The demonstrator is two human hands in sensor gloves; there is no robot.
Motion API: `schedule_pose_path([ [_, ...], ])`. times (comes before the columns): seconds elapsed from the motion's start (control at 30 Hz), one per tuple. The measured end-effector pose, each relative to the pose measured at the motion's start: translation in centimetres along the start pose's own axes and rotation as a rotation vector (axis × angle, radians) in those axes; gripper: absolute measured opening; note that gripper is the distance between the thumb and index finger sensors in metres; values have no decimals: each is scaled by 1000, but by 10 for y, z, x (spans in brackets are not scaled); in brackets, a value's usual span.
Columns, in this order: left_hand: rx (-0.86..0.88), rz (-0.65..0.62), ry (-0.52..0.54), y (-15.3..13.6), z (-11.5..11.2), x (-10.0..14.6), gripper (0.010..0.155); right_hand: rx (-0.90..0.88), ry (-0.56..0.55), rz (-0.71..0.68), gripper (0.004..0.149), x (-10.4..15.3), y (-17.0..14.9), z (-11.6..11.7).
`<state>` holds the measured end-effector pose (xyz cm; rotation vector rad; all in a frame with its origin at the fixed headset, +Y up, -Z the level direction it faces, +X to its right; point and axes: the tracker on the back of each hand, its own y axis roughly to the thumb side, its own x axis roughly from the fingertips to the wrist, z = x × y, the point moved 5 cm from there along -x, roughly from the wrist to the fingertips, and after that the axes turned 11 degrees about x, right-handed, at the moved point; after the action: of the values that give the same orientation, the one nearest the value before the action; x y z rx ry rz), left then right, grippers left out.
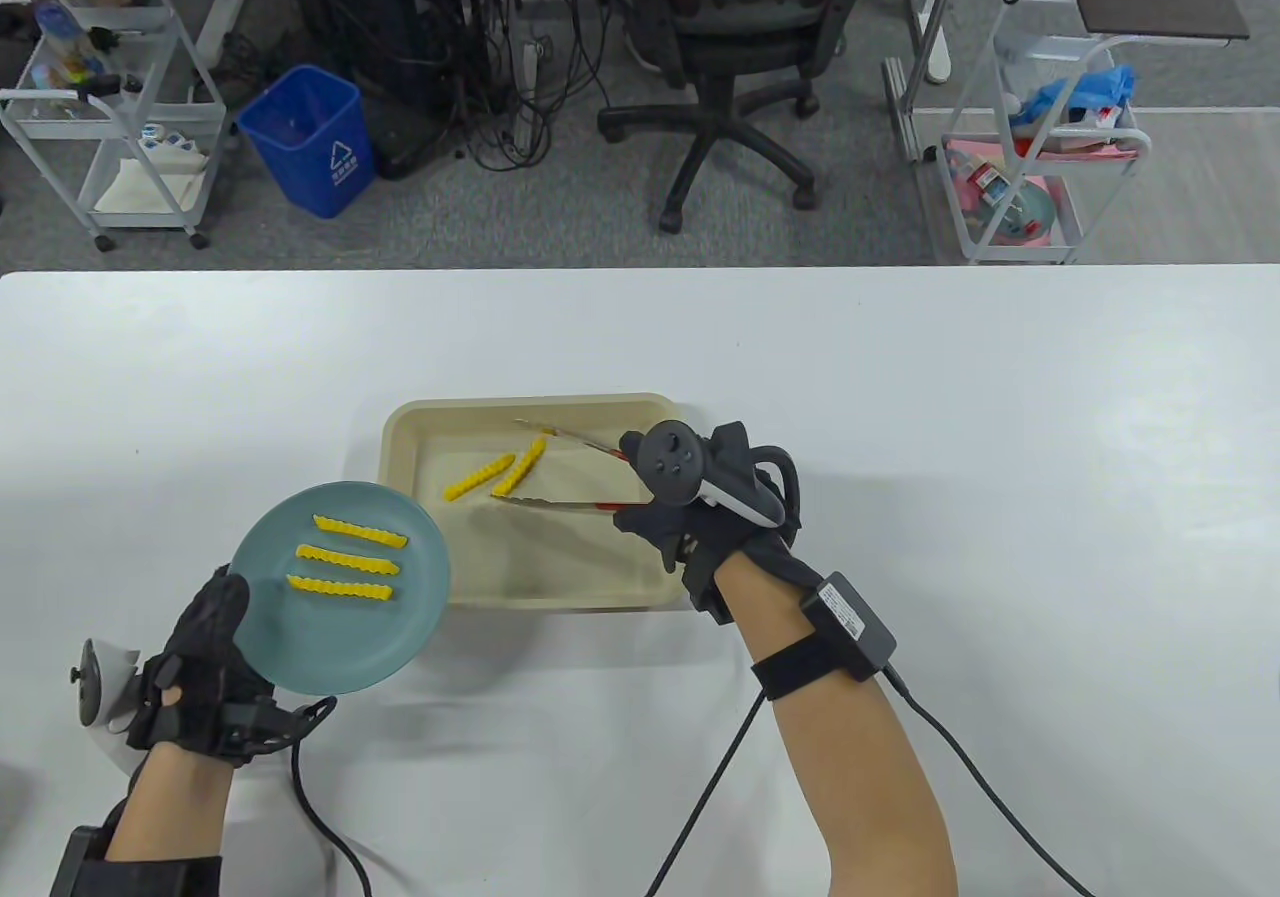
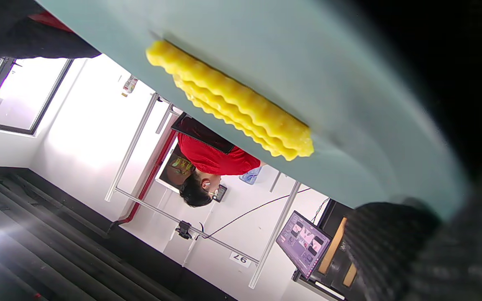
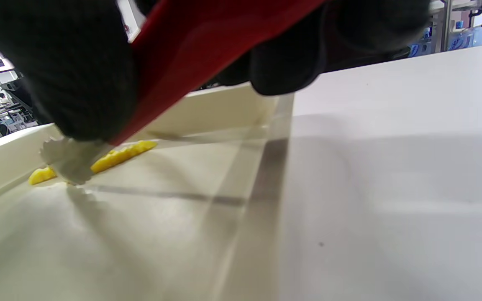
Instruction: Hold plate and receive fries gripped by tongs from baking tray
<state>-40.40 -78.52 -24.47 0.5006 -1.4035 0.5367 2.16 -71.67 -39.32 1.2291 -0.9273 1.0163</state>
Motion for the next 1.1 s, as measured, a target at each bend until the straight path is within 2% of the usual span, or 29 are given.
schedule_pose_path([
  [0.3,-1,5,-2,0,-1,0,66,-123,92,29,72,-19,-17,11],
  [0.57,1,5,5,0,0,0,66,-108,47,-19,60,-1,-26,5],
  [0.73,4,5,12,-1,0,0,66,-92,-29,-52,59,15,-24,3],
  [0.8,6,5,14,-1,0,0,66,-103,-59,-62,59,22,-24,-2],
  [0.93,4,4,11,-1,-1,0,66,-124,-205,-62,59,49,-21,-31],
  [1.1,-5,10,-1,-2,-3,-1,66,-179,-316,-122,59,83,5,-66],
])
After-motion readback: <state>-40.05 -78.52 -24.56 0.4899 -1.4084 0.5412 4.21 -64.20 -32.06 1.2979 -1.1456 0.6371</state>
